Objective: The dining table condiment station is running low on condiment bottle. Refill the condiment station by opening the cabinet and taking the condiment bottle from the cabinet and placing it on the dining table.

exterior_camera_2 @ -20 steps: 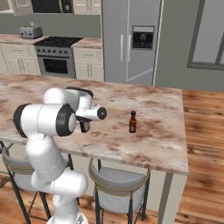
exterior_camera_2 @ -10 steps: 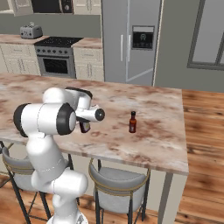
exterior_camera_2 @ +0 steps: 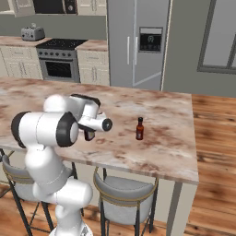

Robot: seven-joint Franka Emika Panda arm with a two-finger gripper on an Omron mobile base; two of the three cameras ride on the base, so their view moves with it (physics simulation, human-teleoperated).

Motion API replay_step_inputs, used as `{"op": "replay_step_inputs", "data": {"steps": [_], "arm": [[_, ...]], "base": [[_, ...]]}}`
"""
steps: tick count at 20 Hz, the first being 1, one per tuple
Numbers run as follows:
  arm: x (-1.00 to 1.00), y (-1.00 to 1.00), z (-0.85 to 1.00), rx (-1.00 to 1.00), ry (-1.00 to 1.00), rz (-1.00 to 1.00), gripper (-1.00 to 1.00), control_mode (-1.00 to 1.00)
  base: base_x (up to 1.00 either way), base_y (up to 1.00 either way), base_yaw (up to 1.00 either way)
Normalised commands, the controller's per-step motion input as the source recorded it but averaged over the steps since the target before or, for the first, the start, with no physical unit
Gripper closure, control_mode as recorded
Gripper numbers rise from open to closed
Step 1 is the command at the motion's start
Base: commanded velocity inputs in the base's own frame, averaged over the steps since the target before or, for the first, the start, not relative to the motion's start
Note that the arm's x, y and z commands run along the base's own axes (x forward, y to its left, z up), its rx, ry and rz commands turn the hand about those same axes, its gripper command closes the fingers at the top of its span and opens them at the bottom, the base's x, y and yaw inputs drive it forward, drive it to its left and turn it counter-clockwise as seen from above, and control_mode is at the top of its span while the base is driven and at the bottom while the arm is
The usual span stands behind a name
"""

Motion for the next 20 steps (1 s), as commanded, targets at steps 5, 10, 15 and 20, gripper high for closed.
{"op": "replay_step_inputs", "data": {"steps": [5,10,15,20], "arm": [[-0.35,-0.01,0.47,0.01,-0.07,0.0,-1.0,-1.0],[-0.11,0.21,0.97,-0.02,-0.06,0.0,-1.0,-1.0],[-0.02,0.34,1.0,-0.08,-0.03,-0.03,-1.0,-1.0],[-0.67,0.12,1.0,-0.02,0.0,-0.02,-1.0,-1.0]], "base": [[0.0,0.0,0.0],[0.0,0.0,0.0],[0.0,0.0,0.0],[0.0,0.0,0.0]]}}
